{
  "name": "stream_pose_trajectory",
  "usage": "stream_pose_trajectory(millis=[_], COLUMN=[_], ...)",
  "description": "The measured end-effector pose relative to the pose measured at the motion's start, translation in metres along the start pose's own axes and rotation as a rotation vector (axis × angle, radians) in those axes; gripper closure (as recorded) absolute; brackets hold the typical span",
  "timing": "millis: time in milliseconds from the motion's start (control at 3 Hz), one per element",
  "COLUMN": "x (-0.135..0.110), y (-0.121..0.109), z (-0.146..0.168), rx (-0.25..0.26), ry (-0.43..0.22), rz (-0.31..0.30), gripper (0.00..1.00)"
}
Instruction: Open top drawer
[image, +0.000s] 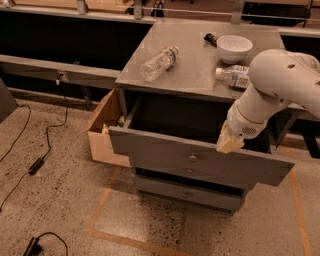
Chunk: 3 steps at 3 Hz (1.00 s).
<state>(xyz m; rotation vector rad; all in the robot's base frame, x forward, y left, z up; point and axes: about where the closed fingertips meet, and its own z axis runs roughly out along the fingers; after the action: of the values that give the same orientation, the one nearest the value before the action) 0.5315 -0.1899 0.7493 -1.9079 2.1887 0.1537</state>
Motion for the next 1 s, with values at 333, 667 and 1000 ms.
stream_pose_trajectory(millis=[333,667,1000], x=[0.002,0.005,0.011], y=[-0.027,-0.058,-0.077], z=[0.006,0.009,0.022], rx=[0.069,0.136,0.172], ry=[0.014,0.027,0.015], rz=[0.009,0.019,0.017], gripper=[1.00,1.00,1.00])
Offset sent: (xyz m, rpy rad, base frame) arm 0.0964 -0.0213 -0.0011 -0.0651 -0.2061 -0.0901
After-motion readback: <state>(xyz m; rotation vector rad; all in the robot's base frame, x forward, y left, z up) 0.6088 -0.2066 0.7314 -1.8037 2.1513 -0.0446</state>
